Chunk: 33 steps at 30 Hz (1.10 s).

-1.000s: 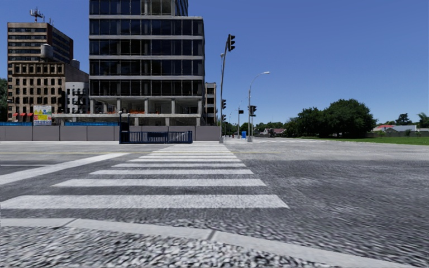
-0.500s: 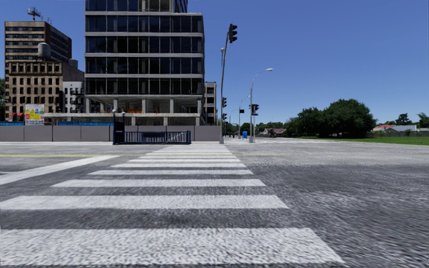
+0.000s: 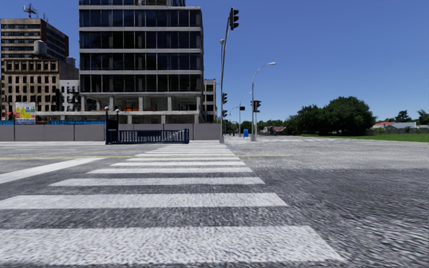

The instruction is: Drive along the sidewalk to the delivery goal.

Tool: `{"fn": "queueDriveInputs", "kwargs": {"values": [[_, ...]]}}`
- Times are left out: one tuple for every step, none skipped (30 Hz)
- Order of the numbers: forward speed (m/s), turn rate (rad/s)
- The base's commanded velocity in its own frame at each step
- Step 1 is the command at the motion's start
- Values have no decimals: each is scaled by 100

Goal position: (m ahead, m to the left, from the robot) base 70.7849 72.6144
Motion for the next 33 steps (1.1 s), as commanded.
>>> {"fn": "queueDriveInputs", "kwargs": {"values": [[200,0],[200,0],[200,0],[200,0],[200,0],[200,0],[200,0],[200,0],[200,0],[200,0],[200,0],[200,0],[200,0],[200,0],[200,0],[200,0],[200,0],[200,0],[200,0],[200,0],[200,0],[200,0],[200,0],[200,0],[200,0],[200,0],[200,0],[200,0],[200,0],[200,0],[200,0],[200,0],[200,0]]}}
